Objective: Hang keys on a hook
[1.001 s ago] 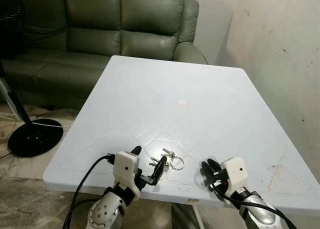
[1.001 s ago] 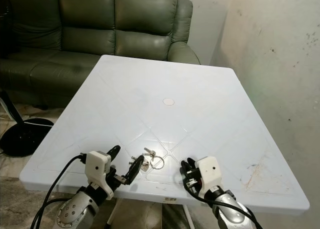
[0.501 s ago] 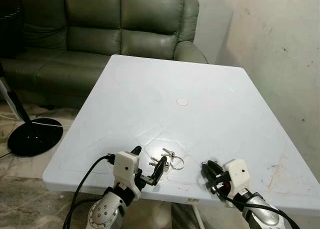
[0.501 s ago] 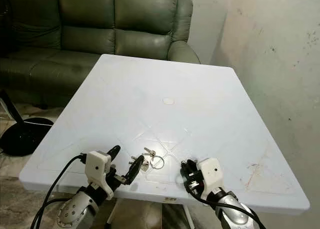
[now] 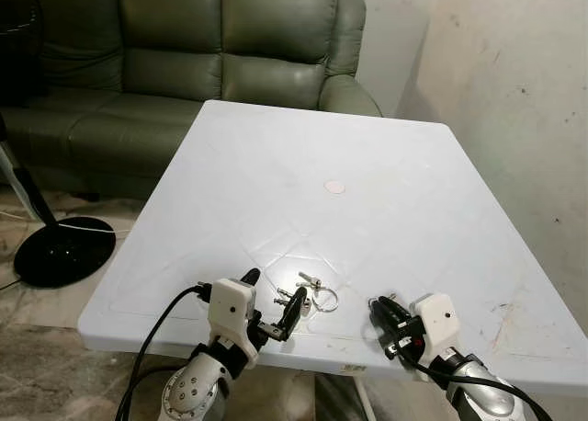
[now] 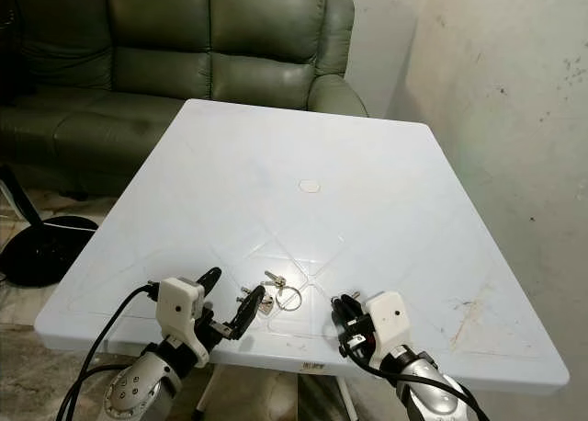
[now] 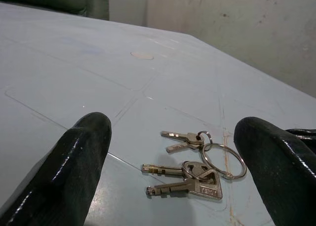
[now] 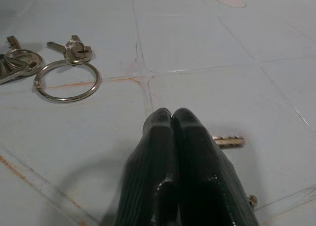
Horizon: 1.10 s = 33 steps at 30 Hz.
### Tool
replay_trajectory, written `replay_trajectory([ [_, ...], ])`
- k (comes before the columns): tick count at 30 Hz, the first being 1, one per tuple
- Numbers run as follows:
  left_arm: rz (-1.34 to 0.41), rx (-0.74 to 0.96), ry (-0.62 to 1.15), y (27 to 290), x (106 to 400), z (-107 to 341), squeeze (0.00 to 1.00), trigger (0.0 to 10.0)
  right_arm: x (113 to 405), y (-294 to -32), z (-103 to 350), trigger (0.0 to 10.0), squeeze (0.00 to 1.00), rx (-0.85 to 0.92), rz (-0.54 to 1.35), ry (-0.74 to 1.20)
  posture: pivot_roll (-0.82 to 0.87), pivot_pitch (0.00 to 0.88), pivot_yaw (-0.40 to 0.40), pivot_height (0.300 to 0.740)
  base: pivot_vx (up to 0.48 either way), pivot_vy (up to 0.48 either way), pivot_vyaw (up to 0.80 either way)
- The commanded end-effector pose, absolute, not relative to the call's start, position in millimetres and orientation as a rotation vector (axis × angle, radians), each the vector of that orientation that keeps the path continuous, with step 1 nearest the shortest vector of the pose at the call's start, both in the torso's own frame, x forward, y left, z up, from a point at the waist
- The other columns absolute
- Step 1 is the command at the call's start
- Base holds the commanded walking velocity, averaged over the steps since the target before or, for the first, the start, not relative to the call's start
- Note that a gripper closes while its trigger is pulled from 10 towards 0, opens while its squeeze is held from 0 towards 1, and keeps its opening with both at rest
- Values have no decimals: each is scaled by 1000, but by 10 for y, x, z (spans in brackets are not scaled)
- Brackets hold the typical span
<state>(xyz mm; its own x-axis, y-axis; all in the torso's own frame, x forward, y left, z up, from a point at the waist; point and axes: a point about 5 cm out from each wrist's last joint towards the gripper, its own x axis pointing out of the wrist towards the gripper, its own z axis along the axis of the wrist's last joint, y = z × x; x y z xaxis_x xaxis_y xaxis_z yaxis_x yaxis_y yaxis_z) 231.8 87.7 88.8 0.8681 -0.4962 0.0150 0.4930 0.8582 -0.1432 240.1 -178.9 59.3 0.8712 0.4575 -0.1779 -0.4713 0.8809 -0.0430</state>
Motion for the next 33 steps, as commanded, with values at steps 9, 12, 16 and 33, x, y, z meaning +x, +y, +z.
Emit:
replay_trajectory([
  [9, -524, -133, 13, 844, 2315, 916, 0, 10000, 2375, -1853, 599, 0, 0, -62, 466, 164, 43, 41, -89, 740, 0, 0, 0],
  [12, -518, -138, 13, 851, 2320, 915, 0, 10000, 2384, -1847, 611, 0, 0, -44, 467, 157, 46, 38, -90, 740, 0, 0, 0],
  [16, -492, -153, 13, 884, 2349, 920, 0, 10000, 2434, -1855, 656, 0, 0, 29, 417, 134, 46, 38, -90, 740, 0, 0, 0],
  [33, -243, -198, -60, 1270, 2785, 1086, 0, 10000, 2788, -1877, 1009, 0, 0, 228, 92, -83, 51, 0, -93, 740, 0, 0, 0],
])
